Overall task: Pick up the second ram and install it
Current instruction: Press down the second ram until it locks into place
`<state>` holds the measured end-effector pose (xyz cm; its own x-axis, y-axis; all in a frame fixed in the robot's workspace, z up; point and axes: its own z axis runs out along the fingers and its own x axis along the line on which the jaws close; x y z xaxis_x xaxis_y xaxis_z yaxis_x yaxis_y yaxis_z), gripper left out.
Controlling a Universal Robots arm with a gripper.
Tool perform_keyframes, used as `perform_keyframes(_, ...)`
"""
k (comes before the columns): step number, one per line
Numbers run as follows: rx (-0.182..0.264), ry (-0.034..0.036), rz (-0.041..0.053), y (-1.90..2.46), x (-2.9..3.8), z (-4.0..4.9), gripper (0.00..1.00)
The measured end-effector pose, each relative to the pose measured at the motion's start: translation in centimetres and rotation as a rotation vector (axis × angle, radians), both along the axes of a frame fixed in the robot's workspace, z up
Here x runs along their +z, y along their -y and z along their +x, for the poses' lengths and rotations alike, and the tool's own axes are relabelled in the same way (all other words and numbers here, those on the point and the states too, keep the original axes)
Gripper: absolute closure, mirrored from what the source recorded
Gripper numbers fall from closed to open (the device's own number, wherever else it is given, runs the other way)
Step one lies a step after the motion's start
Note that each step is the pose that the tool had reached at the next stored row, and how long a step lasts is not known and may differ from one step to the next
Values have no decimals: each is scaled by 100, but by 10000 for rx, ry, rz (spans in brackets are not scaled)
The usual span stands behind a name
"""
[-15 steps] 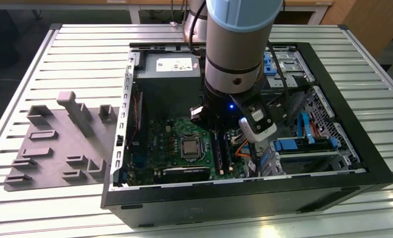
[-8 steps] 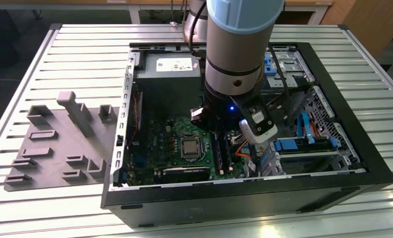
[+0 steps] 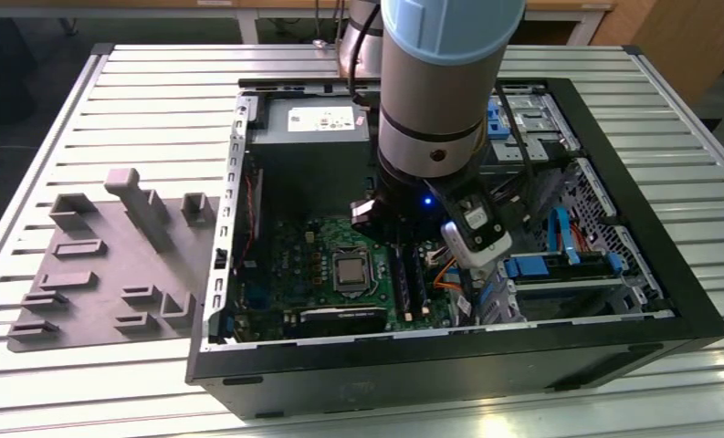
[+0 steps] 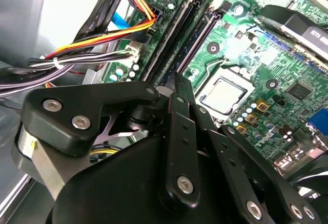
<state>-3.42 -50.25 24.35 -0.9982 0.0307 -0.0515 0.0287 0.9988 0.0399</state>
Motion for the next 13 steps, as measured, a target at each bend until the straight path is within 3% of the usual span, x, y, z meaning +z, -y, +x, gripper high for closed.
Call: perform_keyframes(13,0,0,0,33,0,0,89)
